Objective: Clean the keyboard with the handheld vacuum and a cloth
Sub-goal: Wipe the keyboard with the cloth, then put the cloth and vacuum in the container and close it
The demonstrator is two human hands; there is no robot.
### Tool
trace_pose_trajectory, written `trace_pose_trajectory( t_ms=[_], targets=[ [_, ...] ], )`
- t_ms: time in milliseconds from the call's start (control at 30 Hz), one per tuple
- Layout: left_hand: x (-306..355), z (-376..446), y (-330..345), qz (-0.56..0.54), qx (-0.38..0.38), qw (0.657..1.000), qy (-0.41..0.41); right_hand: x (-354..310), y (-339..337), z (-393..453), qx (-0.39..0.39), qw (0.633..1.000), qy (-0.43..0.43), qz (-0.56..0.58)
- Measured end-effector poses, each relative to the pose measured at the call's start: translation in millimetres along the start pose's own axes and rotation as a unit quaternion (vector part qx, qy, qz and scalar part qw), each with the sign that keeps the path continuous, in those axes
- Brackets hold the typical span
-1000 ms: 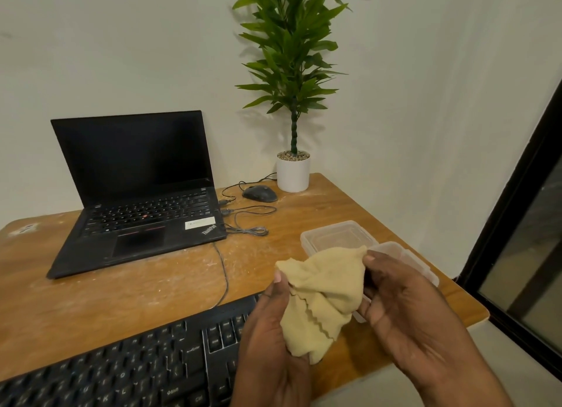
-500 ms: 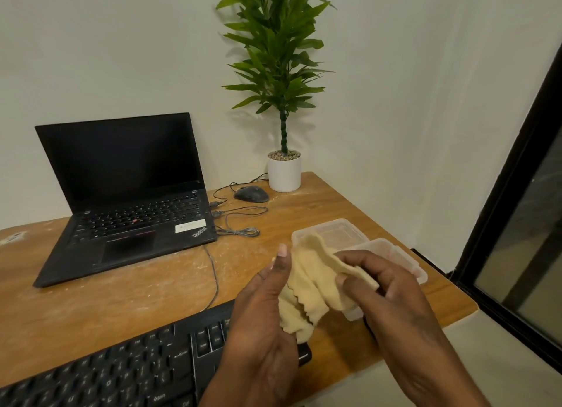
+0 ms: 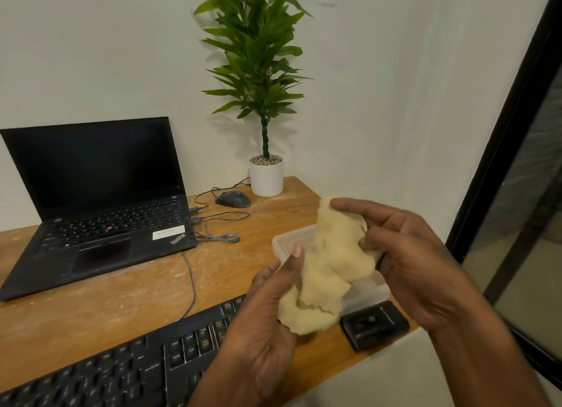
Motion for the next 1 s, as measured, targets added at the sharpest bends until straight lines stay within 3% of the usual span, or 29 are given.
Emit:
trace_pose_trajectory(
  t_ms=[233,333,533,633,733,800,867,1000],
  targets=[
    [-11,-9,26,-0.004,-0.063,0.997,-0.052,-25,-2,6,-0.017,1.000,-0.020,-0.015],
    [-1,6,16,0.112,0.011,0.993,0.037,-21,-15,11,0.013,1.000,-0.015,-0.003],
    [19,37,13,0.260,0.018,0.952,0.160,6,-55,31,0.099,0.985,-0.001,-0.142],
    [21,52,7,0.393,0.032,0.898,0.195,18,-69,39,0.134,0.971,0.000,-0.199],
    [24,60,10,0.549,0.038,0.805,0.223,30,-77,48,0.151,0.951,0.005,-0.270],
    [24,61,16,0.649,0.040,0.720,0.240,40,-78,54,0.164,0.928,0.021,-0.335],
    [23,61,23,0.707,0.040,0.662,0.248,45,-76,58,0.172,0.901,0.041,-0.396],
    [14,61,36,0.777,0.016,0.582,0.240,50,-69,63,0.168,0.856,0.066,-0.485]
  ],
)
Point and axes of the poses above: each hand's wrist, its own z-axis towards the middle knuckle, its own y-axis out of the palm, x = y × z, the point moved 6 cm from there along z, towards the middle knuckle, and after that the axes turned 7 degrees about y, right-handed, at the moved point
